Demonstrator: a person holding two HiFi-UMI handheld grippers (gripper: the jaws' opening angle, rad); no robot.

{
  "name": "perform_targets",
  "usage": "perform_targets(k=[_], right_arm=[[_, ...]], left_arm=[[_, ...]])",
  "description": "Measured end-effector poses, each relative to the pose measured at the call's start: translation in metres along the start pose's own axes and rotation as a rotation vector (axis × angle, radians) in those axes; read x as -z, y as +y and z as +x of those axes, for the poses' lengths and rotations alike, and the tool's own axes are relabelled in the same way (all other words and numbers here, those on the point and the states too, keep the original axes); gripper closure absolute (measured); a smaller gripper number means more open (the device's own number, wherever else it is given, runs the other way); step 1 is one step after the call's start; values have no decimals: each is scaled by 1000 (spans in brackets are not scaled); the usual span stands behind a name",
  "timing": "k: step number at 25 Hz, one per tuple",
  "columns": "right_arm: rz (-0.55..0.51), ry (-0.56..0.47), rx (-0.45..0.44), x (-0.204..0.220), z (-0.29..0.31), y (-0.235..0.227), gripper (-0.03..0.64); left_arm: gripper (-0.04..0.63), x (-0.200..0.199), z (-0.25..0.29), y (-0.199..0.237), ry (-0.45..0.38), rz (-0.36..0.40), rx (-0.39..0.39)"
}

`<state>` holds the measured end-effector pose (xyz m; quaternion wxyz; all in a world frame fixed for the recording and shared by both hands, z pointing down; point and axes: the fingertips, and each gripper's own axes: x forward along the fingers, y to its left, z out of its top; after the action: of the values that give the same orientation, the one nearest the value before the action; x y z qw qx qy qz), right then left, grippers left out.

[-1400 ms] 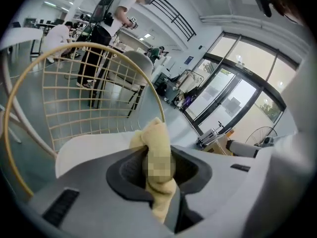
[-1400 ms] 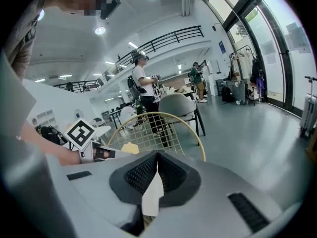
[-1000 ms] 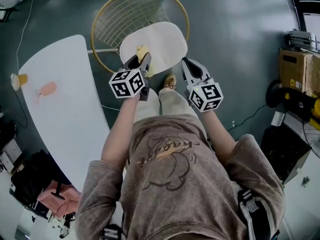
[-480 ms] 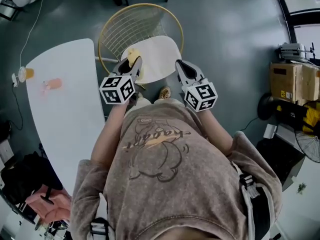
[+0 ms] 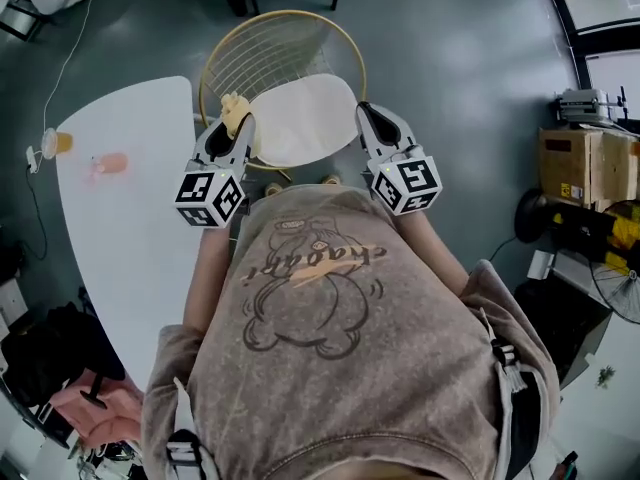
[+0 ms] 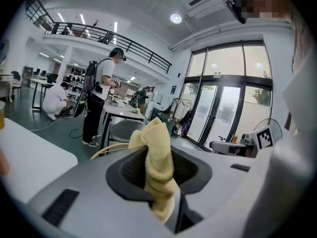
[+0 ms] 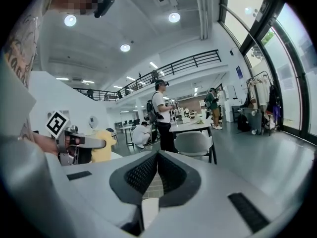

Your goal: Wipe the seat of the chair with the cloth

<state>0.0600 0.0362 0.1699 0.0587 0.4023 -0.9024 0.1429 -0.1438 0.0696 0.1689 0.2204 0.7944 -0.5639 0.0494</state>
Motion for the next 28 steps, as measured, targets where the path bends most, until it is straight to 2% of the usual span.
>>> perform_targets(k=[3, 13, 18, 22, 28], right_arm=[[6, -5, 18, -3, 0, -3, 591], [-42, -43, 16, -10, 12, 10, 591], [-45, -63, 22, -10, 16, 14, 591], [-42, -77, 33, -10, 13, 15, 591], [-51, -76, 42, -7, 9, 22, 591]], left_arm=[[486, -7, -4, 8, -35, -19, -17], [486, -14, -10, 18, -126, 74, -42], [486, -12, -12, 19, -161, 82, -34], [485, -3, -15, 21, -167, 61, -55], [486, 1, -19, 20, -165, 74, -60]])
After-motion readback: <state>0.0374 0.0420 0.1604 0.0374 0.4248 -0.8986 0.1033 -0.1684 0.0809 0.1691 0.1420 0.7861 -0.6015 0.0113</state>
